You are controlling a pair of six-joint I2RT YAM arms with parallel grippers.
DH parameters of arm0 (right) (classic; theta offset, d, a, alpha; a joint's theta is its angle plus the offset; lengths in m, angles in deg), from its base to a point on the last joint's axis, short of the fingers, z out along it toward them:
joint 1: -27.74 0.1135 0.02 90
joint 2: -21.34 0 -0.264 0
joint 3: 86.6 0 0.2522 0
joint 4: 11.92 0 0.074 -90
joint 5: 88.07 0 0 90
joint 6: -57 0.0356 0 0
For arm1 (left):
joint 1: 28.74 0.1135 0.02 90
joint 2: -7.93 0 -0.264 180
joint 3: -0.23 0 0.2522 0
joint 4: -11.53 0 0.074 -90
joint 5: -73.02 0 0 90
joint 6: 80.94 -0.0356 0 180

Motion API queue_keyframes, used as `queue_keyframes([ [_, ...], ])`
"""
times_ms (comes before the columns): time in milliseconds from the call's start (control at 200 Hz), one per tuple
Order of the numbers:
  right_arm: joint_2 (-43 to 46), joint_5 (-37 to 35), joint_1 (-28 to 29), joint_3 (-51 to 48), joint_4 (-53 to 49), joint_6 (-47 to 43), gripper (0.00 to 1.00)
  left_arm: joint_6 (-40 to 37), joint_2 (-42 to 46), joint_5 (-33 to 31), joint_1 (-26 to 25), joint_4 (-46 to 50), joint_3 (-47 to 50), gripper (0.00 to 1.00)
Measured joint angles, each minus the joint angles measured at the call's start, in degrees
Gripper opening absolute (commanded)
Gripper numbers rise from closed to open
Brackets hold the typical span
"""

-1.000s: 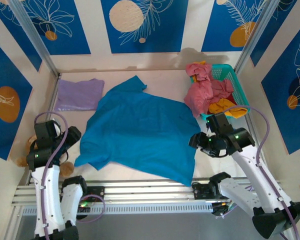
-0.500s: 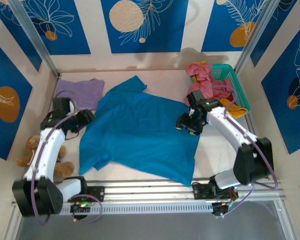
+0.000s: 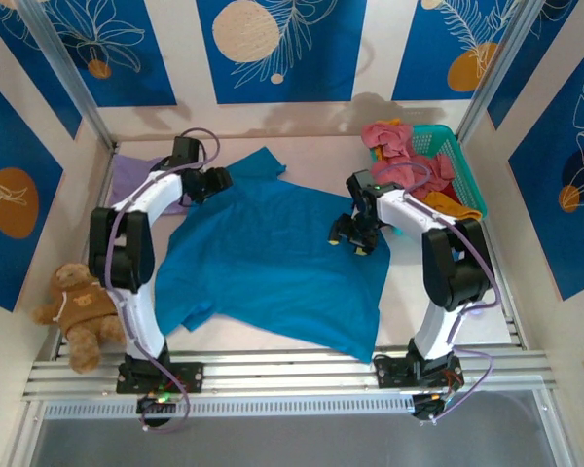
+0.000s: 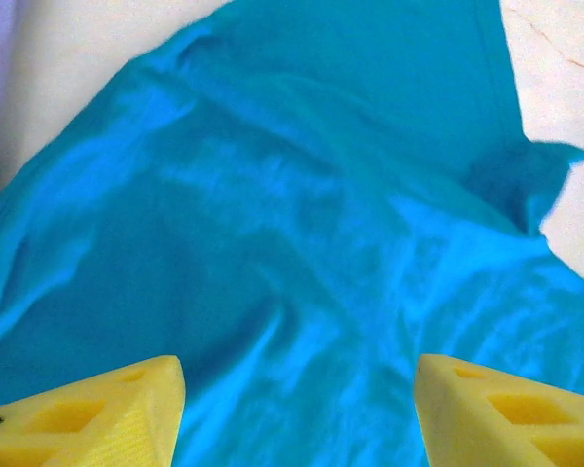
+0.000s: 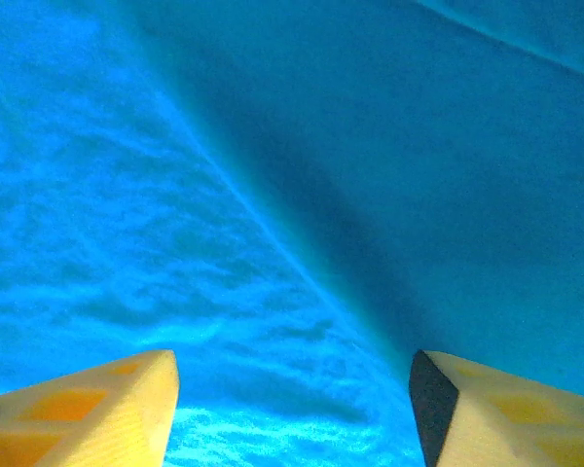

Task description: Fold and stack the t-shirts

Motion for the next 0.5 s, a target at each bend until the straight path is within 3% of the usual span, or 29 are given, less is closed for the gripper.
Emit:
queue_keyframes([
  [285, -6.3, 0.2, -0.1, 5.7, 0.2, -0.2, 0.7, 0.4, -12.9, -0.4, -1.1, -3.1, -10.3, 0.64],
  [500, -13.2, -0.4, 0.0, 11.6, -0.6, -0.5, 0.7, 1.5, -16.7, -4.1, -0.8, -1.8, -14.1, 0.65],
])
